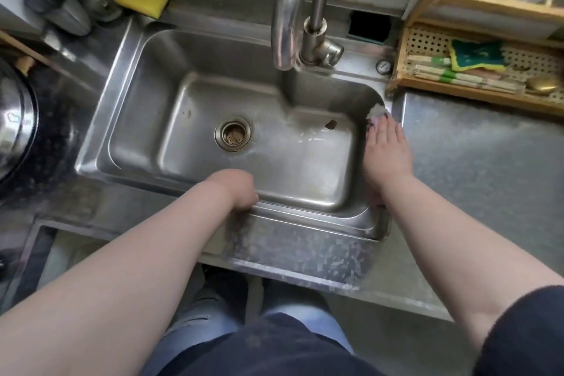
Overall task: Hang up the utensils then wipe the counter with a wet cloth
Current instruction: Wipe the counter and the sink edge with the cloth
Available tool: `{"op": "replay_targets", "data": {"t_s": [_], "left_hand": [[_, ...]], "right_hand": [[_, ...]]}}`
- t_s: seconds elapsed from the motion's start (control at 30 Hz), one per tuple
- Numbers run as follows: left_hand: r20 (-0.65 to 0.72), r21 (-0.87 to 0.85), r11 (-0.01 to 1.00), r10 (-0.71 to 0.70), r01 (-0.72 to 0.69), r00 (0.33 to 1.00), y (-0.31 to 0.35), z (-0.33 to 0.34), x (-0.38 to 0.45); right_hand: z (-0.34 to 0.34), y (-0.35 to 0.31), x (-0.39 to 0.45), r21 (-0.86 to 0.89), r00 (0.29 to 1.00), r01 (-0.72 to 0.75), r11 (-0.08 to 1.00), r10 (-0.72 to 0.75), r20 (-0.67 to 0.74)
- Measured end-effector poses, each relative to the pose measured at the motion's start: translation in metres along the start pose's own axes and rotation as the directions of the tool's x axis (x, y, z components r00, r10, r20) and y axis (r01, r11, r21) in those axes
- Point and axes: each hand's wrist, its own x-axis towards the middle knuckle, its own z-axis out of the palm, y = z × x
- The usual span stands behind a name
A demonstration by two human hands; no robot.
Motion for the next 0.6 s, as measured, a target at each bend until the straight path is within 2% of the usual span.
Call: {"op": "replay_targets", "data": {"t_s": [0.17, 0.23, 0.3, 0.37, 0.47, 0.6], "left_hand": [[-0.038, -0.059, 0.998, 0.024, -0.026, 0.999, -0.01, 0.002, -0.006], [-0.074, -0.14, 0.988, 0.057, -0.067, 0.996, -0.021, 0.004, -0.011], [-0.118, -0.259, 0.959, 0.087, -0.115, 0.989, -0.034, 0.007, -0.016], [-0.169, -0.32, 0.934, 0.109, -0.159, 0.979, -0.056, 0.009, -0.021], [-0.268, -0.302, 0.938, 0.089, -0.171, 0.959, -0.096, 0.01, -0.026], [-0.335, -0.252, 0.963, 0.012, -0.101, 0.942, -0.165, 0.01, -0.035]], "right_hand": [[0.022, -0.012, -0.078, 0.146, 0.996, 0.092, 0.985, -0.09, -0.02], [0.024, -0.019, -0.094, 0.234, 0.993, 0.119, 0.965, -0.112, -0.041], [0.019, -0.03, -0.109, 0.313, 0.986, 0.159, 0.936, -0.169, 0.004], [0.01, -0.049, -0.12, 0.446, 0.985, 0.11, 0.888, -0.159, 0.074], [-0.006, -0.079, -0.12, 0.582, 0.984, -0.039, 0.812, -0.069, 0.162], [-0.041, -0.149, -0.106, 0.609, 0.969, 0.023, 0.793, -0.168, 0.182]]}}
